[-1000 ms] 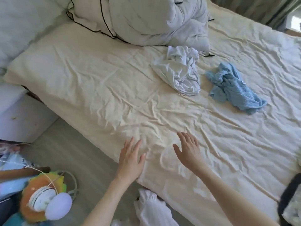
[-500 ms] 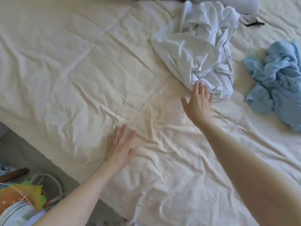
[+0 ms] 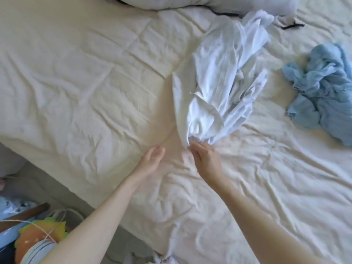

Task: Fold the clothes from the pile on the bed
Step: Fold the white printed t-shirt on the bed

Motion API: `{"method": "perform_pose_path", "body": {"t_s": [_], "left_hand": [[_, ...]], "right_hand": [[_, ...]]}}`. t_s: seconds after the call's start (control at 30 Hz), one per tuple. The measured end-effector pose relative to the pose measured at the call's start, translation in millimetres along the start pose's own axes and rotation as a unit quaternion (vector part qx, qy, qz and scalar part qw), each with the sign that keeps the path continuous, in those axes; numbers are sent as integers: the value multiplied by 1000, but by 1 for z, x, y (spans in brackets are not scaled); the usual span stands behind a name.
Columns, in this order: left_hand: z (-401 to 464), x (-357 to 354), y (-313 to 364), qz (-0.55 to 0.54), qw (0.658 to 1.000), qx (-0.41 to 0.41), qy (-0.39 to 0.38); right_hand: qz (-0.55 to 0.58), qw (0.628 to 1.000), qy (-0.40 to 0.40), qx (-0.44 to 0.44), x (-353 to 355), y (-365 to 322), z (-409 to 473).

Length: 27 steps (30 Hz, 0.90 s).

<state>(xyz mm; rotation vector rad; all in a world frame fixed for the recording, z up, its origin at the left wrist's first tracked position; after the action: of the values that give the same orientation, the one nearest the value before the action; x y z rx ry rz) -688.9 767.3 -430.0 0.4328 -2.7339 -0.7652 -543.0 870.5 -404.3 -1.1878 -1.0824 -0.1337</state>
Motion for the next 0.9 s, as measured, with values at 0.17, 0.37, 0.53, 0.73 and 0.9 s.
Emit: {"method": "perform_pose_path", "body": {"t_s": [0.17, 0.37, 0.53, 0.73, 0.9], "left_hand": [[-43, -22, 1, -126, 991, -19, -48], [-100, -29, -73, 115, 992, -53, -9], [-135, -28, -120, 303, 931, 17, -202], [-106, -20, -46, 548, 795, -257, 38], [-51, -66, 6, 734, 559, -386, -20]], "right_hand": [[48, 992, -114, 18, -8, -37, -85], [0, 936, -348, -55, -6, -24, -152], [-31, 982, -101, -158, 28, 10, -137], [63, 927, -19, -370, 26, 60, -55], [222, 879, 66, -416, 23, 73, -52]]}}
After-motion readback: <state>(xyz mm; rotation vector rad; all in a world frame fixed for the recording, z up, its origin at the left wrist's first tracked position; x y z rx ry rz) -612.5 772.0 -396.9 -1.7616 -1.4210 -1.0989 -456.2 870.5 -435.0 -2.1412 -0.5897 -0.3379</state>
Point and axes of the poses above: each hand's wrist, its own z-axis towards the middle knuckle, its own x-axis out of the back of the hand, y = z × x, the point moved 3 cm from there along z, towards the middle knuckle
